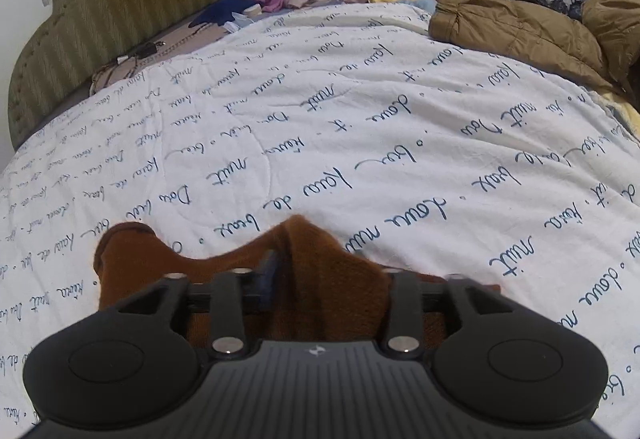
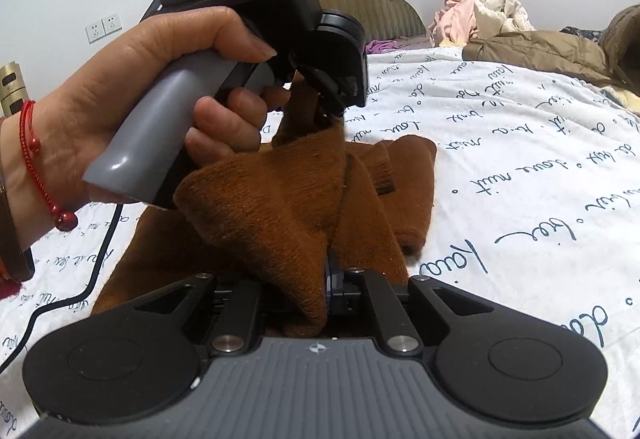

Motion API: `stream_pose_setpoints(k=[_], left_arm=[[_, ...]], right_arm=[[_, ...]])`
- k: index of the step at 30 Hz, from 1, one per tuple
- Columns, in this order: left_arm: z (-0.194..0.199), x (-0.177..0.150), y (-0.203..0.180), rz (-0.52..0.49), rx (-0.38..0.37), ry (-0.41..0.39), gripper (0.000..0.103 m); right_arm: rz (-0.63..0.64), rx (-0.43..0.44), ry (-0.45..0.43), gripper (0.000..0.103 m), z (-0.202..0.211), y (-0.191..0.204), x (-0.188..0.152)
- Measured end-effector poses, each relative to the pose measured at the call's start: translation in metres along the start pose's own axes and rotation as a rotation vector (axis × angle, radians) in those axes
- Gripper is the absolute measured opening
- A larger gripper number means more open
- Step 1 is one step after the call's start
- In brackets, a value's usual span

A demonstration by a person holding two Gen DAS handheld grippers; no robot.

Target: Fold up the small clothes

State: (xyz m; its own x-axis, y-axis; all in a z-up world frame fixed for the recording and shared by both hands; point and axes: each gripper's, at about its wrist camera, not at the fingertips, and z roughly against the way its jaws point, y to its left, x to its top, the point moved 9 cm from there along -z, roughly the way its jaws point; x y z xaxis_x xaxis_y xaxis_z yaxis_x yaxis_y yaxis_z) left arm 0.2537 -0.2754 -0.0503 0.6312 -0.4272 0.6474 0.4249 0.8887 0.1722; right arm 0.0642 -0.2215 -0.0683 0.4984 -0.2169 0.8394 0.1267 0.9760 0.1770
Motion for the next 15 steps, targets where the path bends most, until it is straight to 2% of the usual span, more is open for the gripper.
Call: stream_pose_setpoints(k=[1,3,11,14,15], left_arm=[[0.002,0.001,0.001,-0.001,0.009,-0.014,0.067],[0.007,0.005,0.003,-0.008,0.029,-0.047,0.073],[0.022,0.008,0.016,-0.012,0.059,-0.064,0.073],[0.045,0.006,0.036,-0.028,0.097,-0.123,0.074],[0.055,0.004,0.045,-0.023,0.109,-0.148,0.077]], right_arm=[[0.001,-0.001,0.000,0.012,0.000,0.000,-0.001],[-0.005,0.002,0.001,0.014,0.001,0.001,0.000],[-0.035,0.022,0.003,0.020,0.002,-0.002,-0.001],[-0.069,0.053,0.008,0.024,0.001,-0.008,0.000],[-0.088,0.068,0.010,0.027,0.000,-0.011,0.000]])
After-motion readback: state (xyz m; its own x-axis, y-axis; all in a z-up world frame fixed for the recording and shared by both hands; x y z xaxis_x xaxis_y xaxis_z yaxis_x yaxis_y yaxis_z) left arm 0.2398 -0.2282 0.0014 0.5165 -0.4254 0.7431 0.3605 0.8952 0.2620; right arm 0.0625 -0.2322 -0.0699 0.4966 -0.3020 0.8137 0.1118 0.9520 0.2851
